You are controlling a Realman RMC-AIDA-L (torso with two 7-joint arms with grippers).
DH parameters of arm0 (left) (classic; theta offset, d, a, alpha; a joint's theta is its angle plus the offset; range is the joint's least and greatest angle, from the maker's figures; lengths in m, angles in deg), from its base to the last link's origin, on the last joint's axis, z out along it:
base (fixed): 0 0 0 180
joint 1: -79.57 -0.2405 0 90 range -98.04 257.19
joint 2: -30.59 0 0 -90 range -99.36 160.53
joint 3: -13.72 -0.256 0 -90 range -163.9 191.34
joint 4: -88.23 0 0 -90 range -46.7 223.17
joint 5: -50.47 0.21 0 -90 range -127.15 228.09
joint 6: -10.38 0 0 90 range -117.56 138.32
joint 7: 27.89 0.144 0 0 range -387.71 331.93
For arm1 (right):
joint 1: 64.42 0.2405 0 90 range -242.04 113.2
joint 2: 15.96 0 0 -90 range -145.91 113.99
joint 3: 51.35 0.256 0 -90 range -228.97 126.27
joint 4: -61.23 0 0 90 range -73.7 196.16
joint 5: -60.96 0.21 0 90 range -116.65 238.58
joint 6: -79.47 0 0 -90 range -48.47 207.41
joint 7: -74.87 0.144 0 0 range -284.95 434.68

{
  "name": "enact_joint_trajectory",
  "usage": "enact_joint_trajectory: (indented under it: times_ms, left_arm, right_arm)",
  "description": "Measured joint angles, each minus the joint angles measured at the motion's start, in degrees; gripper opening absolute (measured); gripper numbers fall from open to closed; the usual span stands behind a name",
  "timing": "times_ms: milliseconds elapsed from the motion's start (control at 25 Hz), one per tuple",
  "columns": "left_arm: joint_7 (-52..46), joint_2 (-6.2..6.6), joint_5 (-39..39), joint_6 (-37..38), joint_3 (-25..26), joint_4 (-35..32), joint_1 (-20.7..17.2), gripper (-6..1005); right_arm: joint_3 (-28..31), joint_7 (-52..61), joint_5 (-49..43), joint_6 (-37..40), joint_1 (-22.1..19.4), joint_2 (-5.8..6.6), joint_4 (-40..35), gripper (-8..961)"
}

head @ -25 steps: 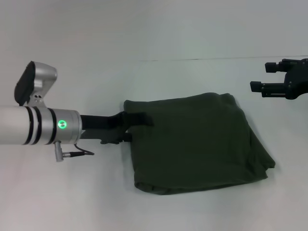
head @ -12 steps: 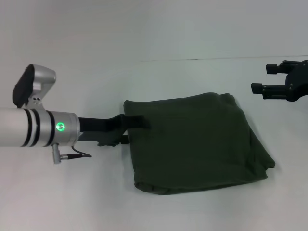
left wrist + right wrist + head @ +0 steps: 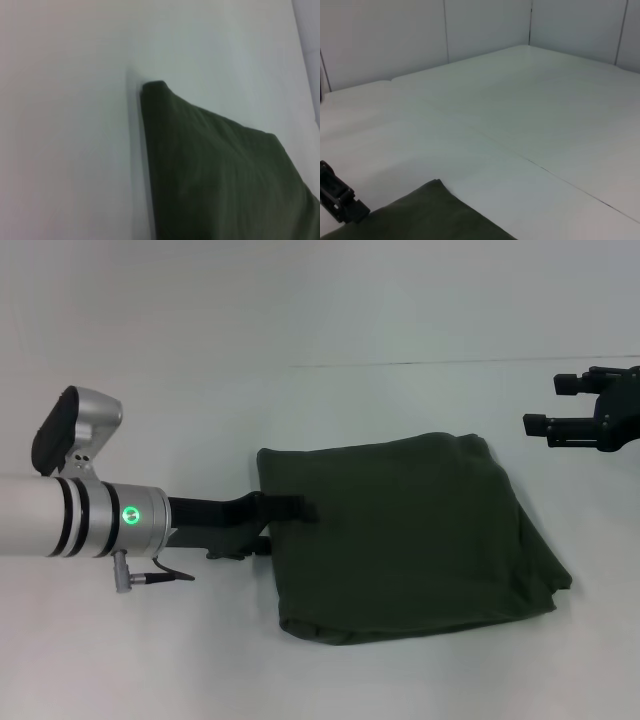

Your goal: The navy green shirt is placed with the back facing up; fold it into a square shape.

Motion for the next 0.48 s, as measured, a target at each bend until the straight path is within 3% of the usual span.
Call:
enact_joint_trajectory:
  times_ms: [480]
  left_arm:
    - [-0.58,-0.85,-0.05,0.18,0.04,0.49,0.45,948]
  right_arm:
    - [0.04,-0.45,0.0,-0.07,0.15,0.0,0.31,822]
